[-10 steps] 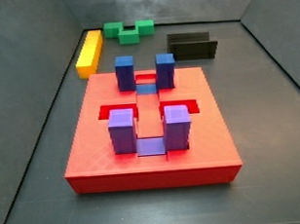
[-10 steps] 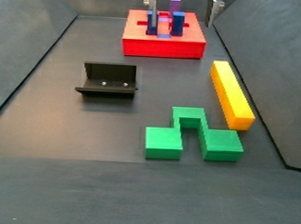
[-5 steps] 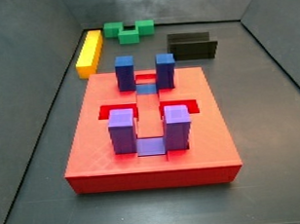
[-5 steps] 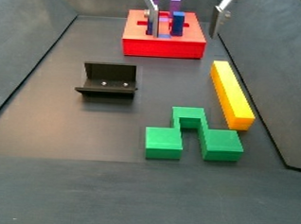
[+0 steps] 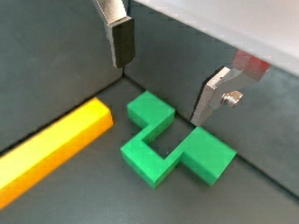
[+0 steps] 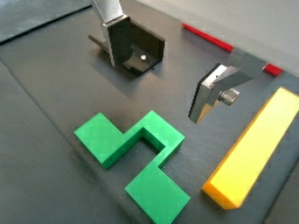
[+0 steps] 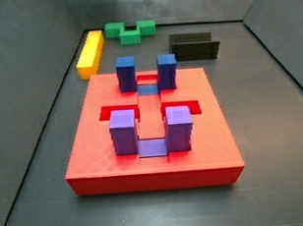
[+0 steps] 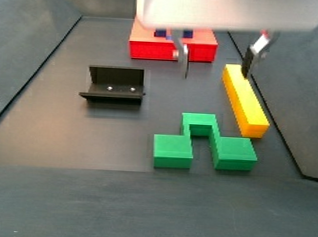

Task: Pick up the yellow object. Move up. Move to above the board. Insert the yellow object.
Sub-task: Pick up the yellow object.

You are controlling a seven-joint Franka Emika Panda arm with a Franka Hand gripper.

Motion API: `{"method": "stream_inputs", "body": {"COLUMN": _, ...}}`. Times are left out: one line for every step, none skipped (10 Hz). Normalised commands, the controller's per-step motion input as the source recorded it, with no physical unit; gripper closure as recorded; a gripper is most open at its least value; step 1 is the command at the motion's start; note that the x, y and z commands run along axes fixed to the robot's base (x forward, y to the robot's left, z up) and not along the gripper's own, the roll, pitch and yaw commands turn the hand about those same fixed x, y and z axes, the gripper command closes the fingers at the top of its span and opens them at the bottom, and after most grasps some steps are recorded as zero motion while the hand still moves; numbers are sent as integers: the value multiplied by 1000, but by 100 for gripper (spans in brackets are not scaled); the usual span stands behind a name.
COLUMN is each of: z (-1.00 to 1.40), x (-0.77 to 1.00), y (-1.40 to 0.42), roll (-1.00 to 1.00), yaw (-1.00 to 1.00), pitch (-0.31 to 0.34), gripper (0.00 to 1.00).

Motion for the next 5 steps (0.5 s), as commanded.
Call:
{"method": "stream_inputs", "body": {"z": -520, "x": 0, "y": 0, "roll": -66, "yaw": 46, "pitch": -194, "gripper": 0}}
{"method": "stream_inputs", "body": {"z": -480, "x": 0, "y": 0, "roll": -31, "yaw": 77, "pitch": -167, "gripper": 0}}
{"method": "stream_inputs", "body": {"z": -411, "x": 0, "y": 0, "roll": -64, "yaw": 100, "pitch": -123, "gripper": 0}}
{"method": "stream_inputs", "body": {"z": -411, "x": 0, "y": 29, "roll": -106, "yaw": 94, "pitch": -136, "gripper": 0}}
{"method": "stream_inputs", "body": {"z": -400, "x": 57, "y": 26, "roll": -146, "yaw": 74, "pitch": -147, "gripper": 0}}
